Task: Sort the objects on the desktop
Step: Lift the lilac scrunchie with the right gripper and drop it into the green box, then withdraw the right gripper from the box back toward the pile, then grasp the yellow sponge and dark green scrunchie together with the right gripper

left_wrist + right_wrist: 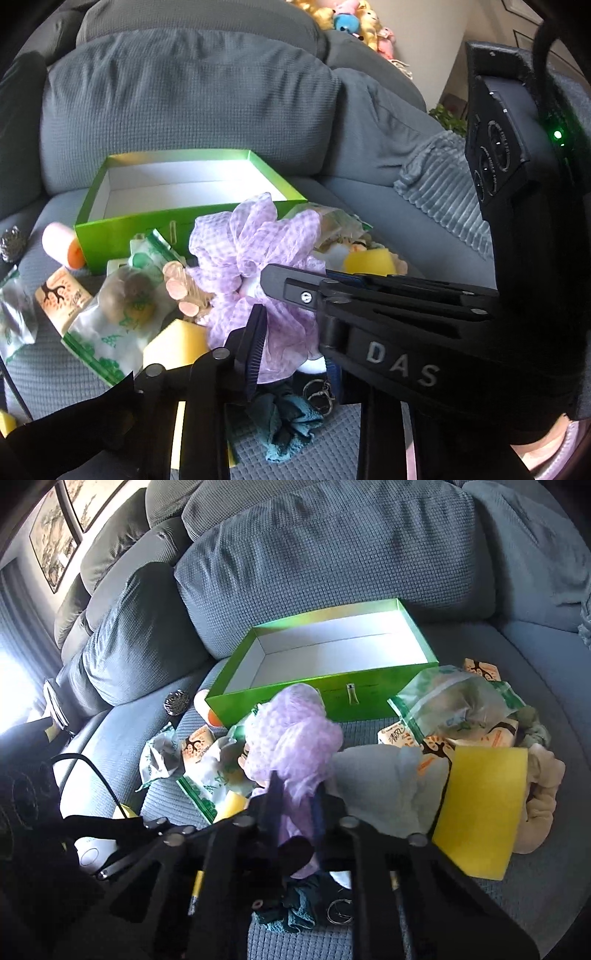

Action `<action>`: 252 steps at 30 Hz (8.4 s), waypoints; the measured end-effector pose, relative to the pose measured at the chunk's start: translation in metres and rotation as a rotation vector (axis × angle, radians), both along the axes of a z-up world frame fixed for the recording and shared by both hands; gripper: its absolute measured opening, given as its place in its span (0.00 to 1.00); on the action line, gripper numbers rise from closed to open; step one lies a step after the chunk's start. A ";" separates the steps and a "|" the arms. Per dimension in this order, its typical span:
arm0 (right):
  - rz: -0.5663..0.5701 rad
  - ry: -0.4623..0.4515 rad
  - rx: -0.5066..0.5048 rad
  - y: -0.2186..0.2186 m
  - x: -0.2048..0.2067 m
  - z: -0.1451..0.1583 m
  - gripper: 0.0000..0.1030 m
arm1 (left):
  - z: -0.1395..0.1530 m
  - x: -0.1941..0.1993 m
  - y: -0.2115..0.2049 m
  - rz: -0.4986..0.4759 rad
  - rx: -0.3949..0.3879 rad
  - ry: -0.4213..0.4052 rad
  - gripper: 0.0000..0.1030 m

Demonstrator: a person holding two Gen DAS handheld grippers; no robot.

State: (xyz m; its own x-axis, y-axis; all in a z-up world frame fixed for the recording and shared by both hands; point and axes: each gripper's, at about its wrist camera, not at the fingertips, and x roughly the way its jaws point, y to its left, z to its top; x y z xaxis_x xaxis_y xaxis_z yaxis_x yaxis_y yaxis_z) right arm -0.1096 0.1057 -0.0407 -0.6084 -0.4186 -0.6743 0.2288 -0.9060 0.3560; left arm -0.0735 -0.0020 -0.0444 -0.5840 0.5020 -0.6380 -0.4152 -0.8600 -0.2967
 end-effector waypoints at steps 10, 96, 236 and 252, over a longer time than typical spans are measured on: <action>0.033 0.102 -0.040 -0.001 0.012 0.037 0.09 | 0.035 0.013 -0.013 0.003 0.023 0.105 0.28; -0.098 -0.088 0.001 -0.009 -0.173 0.013 0.81 | 0.008 -0.158 -0.051 0.308 -0.258 -0.018 0.80; 0.030 -0.196 0.118 -0.060 0.021 -0.022 1.00 | -0.022 0.040 -0.058 0.201 -0.225 -0.132 0.96; 0.033 -0.248 0.120 -0.069 0.013 -0.049 1.00 | -0.045 0.031 -0.069 0.192 -0.158 -0.154 0.96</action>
